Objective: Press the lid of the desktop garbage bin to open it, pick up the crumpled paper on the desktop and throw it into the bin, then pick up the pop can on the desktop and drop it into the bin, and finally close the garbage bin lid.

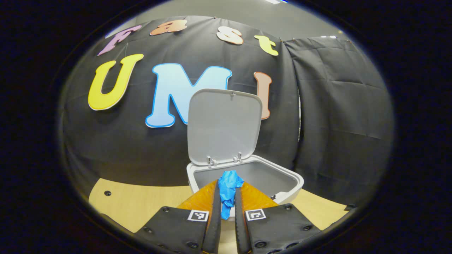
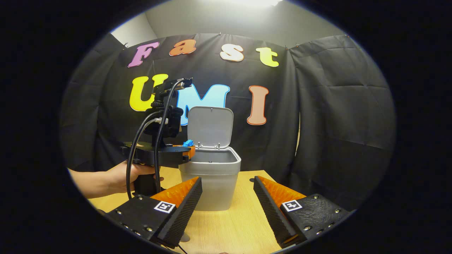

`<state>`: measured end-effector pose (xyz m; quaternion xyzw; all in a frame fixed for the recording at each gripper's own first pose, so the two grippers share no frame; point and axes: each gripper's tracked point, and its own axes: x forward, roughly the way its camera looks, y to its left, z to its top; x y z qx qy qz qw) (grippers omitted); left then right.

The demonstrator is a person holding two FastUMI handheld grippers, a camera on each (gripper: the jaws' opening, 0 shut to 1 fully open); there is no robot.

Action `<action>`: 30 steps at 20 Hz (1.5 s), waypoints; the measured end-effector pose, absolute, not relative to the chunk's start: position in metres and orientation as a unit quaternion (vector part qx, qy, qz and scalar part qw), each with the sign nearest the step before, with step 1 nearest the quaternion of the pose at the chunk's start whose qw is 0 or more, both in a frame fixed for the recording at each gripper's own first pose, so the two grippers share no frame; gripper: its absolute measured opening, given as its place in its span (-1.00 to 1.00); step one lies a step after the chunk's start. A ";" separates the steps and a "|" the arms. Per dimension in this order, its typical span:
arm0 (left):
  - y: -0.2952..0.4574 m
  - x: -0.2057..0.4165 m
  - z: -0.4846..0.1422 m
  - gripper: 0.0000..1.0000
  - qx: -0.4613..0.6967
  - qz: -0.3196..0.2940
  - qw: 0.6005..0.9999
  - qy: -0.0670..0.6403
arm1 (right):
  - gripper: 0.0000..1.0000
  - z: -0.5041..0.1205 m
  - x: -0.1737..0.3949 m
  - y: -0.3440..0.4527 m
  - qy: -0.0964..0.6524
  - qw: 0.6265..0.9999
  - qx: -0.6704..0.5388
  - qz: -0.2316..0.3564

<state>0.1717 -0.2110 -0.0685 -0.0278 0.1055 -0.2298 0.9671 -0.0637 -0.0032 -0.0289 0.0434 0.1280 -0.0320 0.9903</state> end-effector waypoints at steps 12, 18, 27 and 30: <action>-0.228 0.183 -0.074 0.56 -0.032 -0.229 0.967 0.107 | 0.84 -0.040 -0.043 -0.036 0.122 0.990 0.064 -0.031; -0.213 0.166 -0.051 0.90 -0.047 -0.221 0.971 0.084 | 0.84 -0.041 -0.040 -0.026 0.116 0.991 0.067 -0.005; -0.155 0.117 -0.013 0.90 -0.038 -0.177 0.983 0.034 | 0.84 -0.051 -0.043 0.013 0.127 0.987 0.075 0.068; -0.140 0.102 -0.010 0.90 -0.031 -0.163 0.986 0.025 | 0.88 -0.053 -0.044 0.024 0.129 0.985 0.074 0.088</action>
